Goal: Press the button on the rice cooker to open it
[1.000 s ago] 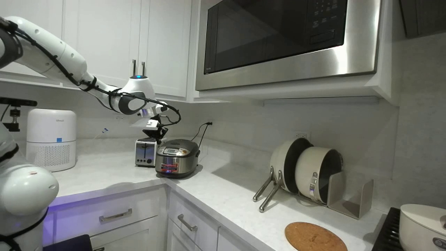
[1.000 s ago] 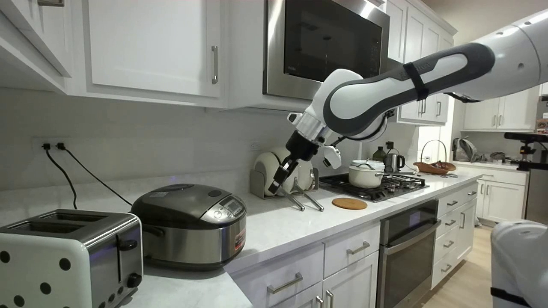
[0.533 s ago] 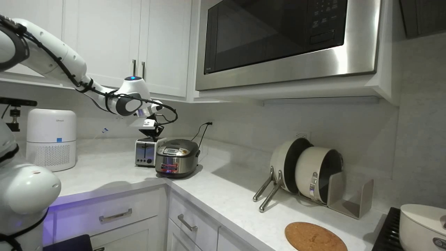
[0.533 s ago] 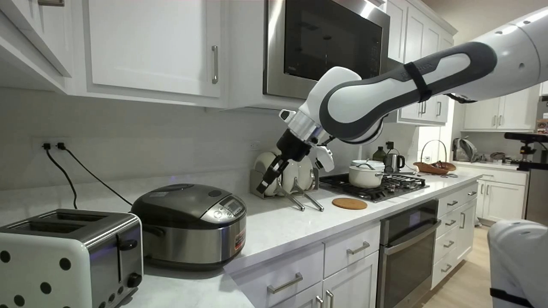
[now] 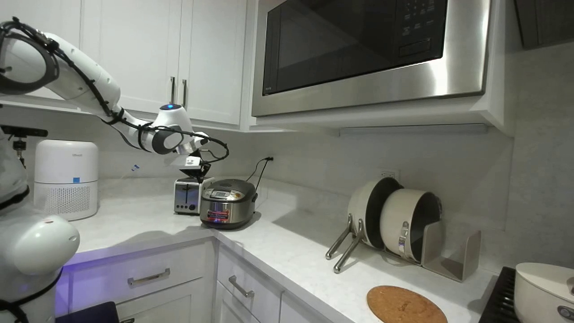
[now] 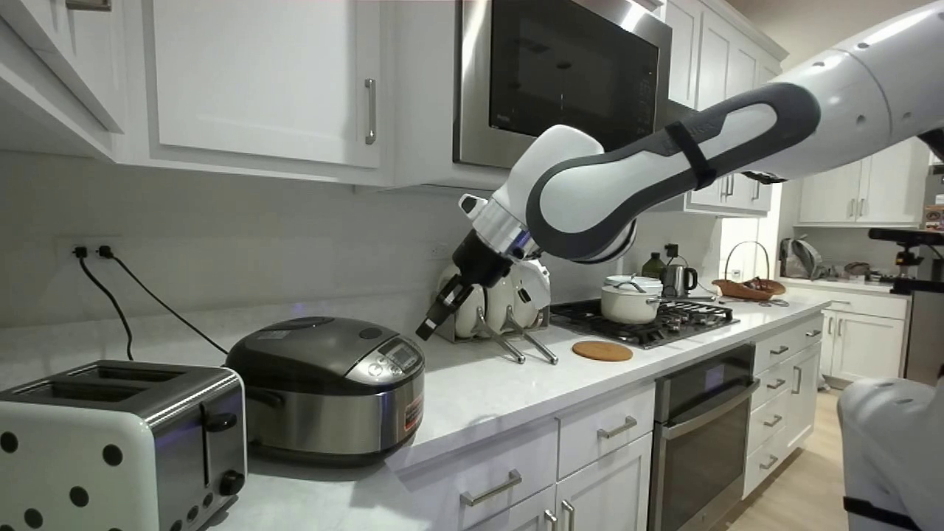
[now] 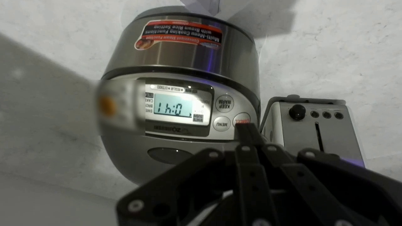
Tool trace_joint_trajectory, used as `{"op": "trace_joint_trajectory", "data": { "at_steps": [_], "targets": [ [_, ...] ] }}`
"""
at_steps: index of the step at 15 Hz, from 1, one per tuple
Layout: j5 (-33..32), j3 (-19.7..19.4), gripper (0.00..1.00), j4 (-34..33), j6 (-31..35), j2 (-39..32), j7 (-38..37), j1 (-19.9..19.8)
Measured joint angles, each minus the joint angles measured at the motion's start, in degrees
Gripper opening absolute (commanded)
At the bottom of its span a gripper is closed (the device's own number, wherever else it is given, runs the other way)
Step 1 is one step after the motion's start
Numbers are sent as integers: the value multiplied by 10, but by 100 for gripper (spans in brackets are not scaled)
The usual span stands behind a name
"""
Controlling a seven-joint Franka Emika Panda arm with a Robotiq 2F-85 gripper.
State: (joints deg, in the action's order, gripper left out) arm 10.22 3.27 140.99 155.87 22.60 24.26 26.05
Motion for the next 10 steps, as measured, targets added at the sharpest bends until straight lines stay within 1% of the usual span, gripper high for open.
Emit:
{"op": "trace_joint_trajectory", "data": {
  "at_steps": [6,10],
  "targets": [
    [-3,7,0,-52,20,-62,0,-3],
    [-23,22,0,-86,50,-110,-2,-20]
  ]
}}
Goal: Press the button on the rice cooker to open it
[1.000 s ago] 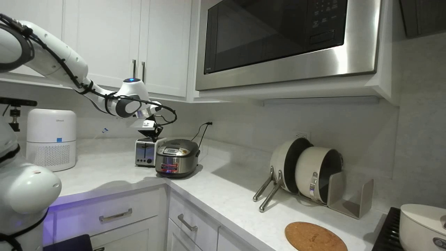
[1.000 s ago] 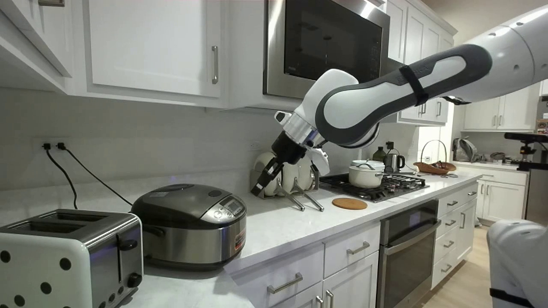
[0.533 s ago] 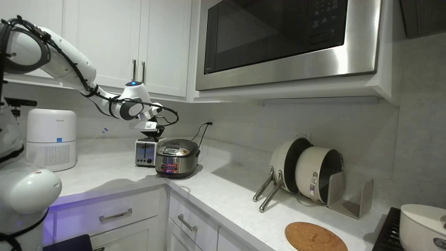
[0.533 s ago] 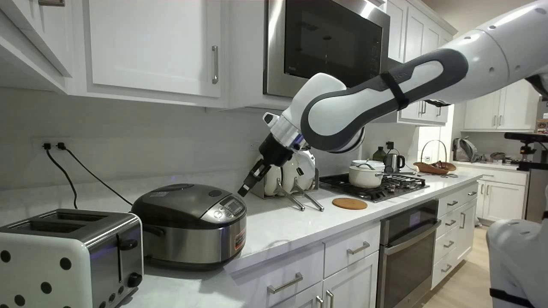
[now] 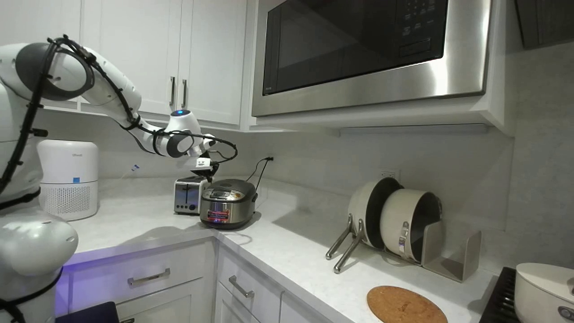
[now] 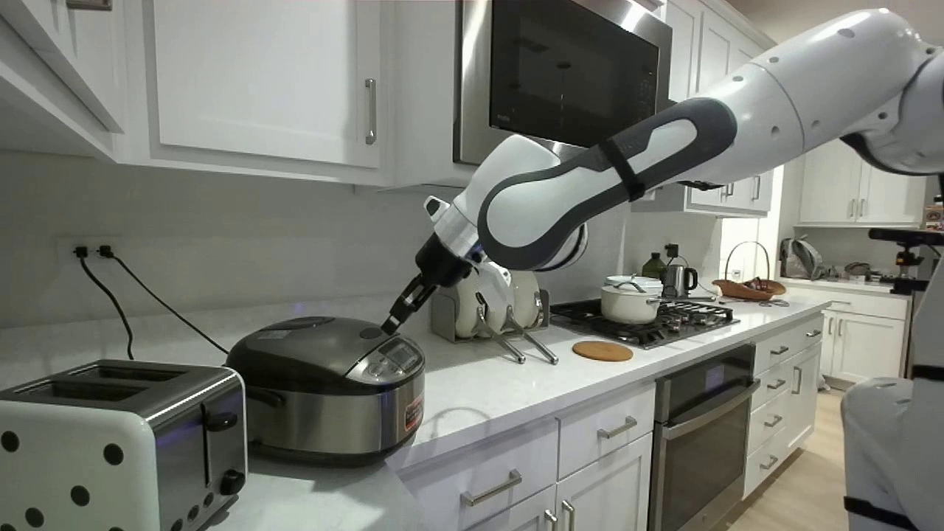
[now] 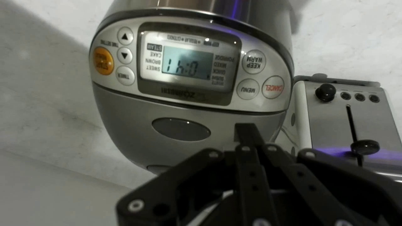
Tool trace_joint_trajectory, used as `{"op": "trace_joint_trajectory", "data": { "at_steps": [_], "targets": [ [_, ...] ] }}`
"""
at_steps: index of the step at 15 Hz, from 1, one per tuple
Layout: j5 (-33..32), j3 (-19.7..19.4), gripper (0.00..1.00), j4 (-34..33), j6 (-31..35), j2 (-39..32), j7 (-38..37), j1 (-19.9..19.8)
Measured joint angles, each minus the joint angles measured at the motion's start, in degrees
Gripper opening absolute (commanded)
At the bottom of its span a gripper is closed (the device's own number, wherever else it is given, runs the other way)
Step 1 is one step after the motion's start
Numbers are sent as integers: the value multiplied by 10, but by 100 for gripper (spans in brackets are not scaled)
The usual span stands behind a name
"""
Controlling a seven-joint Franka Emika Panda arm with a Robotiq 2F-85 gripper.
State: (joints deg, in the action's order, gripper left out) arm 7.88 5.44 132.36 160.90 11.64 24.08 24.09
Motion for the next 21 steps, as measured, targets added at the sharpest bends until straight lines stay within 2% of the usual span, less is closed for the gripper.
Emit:
{"op": "trace_joint_trajectory", "data": {
  "at_steps": [5,10,21],
  "targets": [
    [-65,26,0,-37,32,-52,-37,-39],
    [-125,44,0,-71,35,-85,-83,-69],
    [-207,49,0,-107,35,-123,-145,-79]
  ]
}}
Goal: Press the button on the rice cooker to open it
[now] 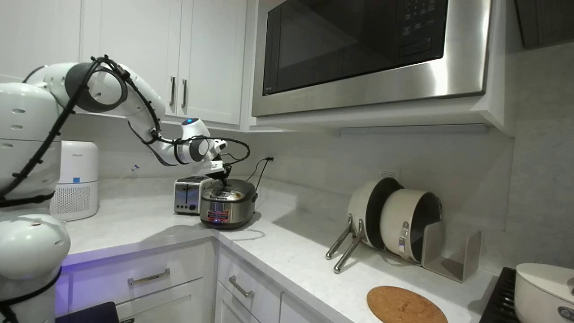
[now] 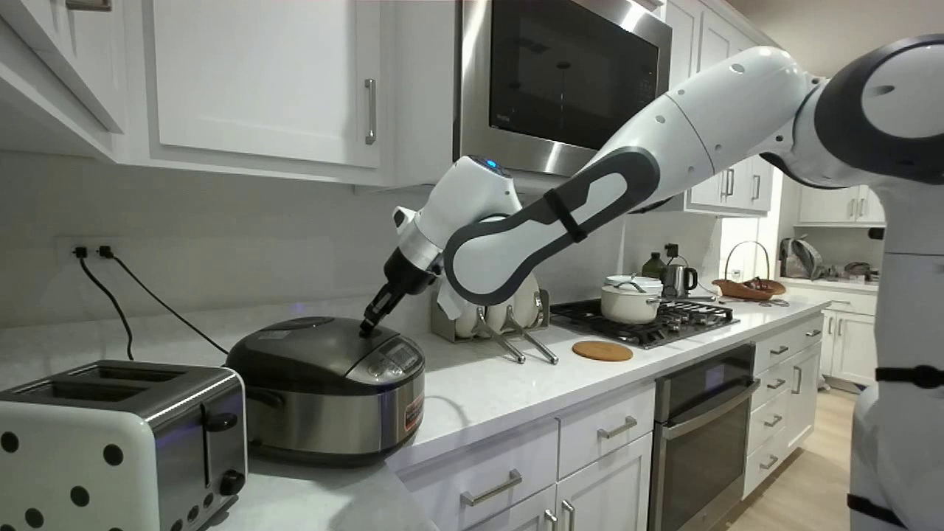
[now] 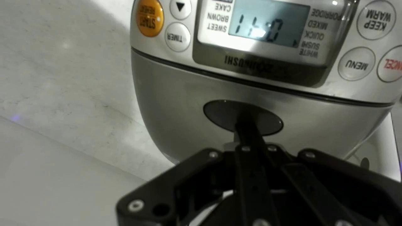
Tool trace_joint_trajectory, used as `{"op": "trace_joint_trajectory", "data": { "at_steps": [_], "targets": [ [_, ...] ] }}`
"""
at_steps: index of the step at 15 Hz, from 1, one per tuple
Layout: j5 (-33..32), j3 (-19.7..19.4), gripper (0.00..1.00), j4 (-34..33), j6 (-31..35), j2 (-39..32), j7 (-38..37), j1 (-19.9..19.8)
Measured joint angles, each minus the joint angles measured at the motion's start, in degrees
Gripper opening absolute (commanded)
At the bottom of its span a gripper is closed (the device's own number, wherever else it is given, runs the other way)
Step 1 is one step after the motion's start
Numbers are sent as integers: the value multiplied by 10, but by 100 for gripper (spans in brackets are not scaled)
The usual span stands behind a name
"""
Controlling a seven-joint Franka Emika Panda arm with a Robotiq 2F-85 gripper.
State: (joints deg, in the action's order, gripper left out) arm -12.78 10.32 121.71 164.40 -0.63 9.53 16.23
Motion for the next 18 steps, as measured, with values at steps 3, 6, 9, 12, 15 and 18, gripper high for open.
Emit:
{"op": "trace_joint_trajectory", "data": {
  "at_steps": [3,6,9,12,15,18],
  "targets": [
    [-20,0,0,-5,0,-4,-22,0],
    [-48,-1,0,-9,-3,-7,-55,0],
    [-61,-1,0,-13,-10,-9,-74,0],
    [-73,-1,0,-22,-27,-12,-94,2],
    [-74,-1,0,-38,-58,-16,-103,6],
    [-74,-1,0,-49,-79,-19,-110,9]
  ]
}}
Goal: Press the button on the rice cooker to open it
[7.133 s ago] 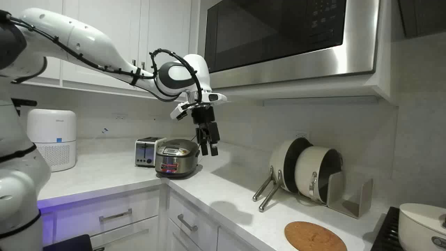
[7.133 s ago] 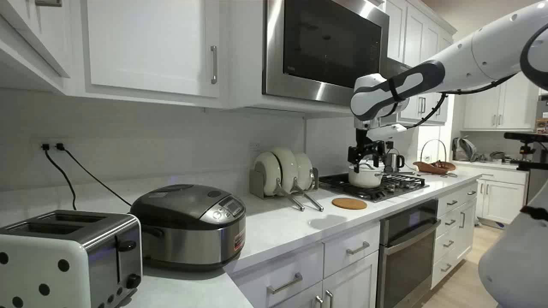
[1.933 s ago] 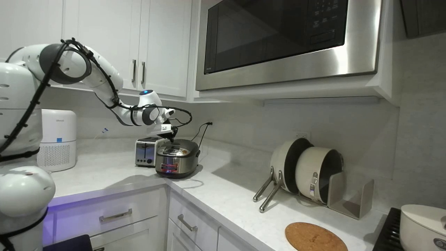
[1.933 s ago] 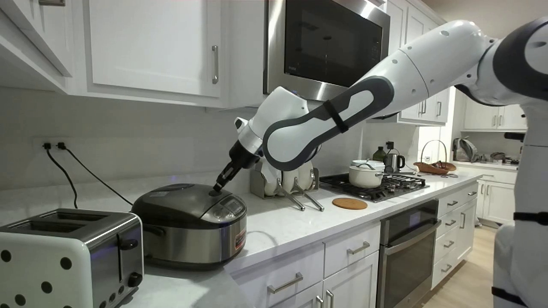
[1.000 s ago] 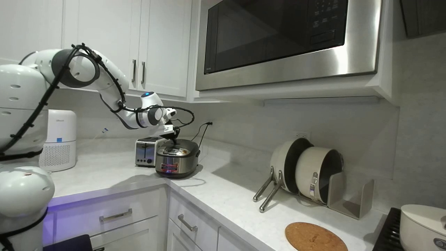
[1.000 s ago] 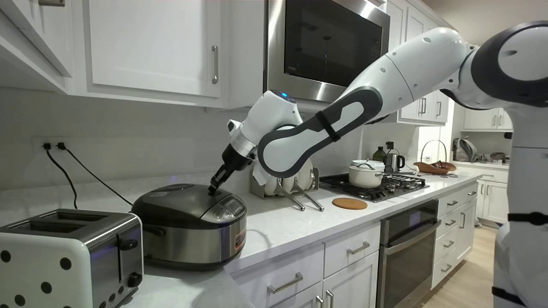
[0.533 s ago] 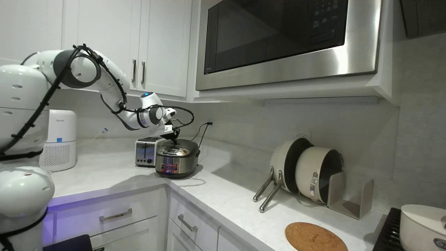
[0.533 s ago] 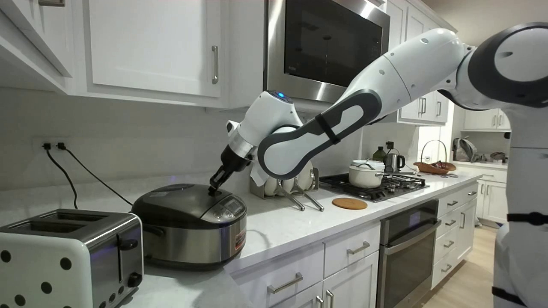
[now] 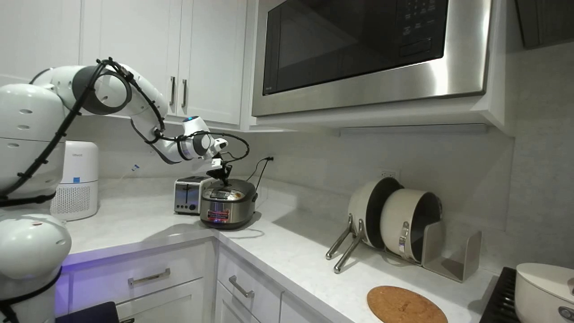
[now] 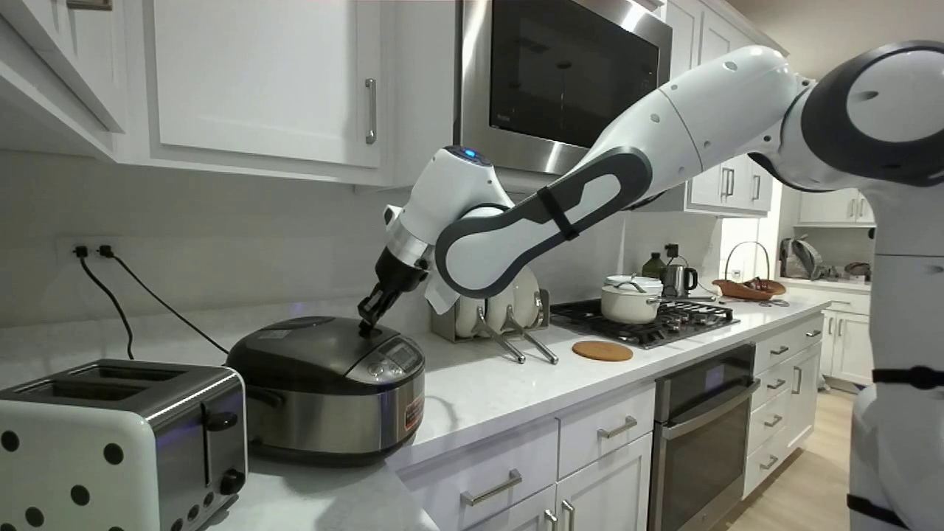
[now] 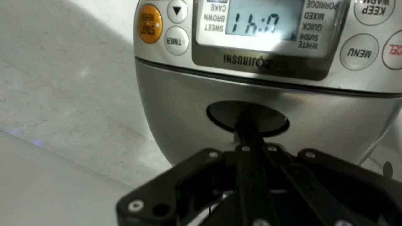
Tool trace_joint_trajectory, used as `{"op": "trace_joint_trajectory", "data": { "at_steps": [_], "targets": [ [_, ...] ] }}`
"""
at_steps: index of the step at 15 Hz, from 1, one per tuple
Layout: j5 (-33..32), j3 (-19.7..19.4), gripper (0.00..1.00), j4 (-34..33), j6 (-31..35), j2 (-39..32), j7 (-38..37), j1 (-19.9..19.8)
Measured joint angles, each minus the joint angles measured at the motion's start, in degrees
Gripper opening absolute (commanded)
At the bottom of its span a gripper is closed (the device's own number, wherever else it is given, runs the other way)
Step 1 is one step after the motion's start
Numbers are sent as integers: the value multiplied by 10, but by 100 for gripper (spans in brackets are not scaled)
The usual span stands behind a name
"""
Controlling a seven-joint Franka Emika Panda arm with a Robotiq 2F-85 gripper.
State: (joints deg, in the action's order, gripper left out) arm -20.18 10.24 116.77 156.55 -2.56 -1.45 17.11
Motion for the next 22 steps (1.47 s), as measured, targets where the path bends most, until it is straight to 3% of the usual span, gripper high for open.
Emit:
{"op": "trace_joint_trajectory", "data": {
  "at_steps": [10,17,20,22],
  "targets": [
    [35,9,0,-62,-17,36,0,-4],
    [37,12,0,-65,-26,97,0,-17],
    [44,12,0,-65,-75,133,1,-23],
    [49,12,0,-66,-151,161,4,-24]
  ]
}}
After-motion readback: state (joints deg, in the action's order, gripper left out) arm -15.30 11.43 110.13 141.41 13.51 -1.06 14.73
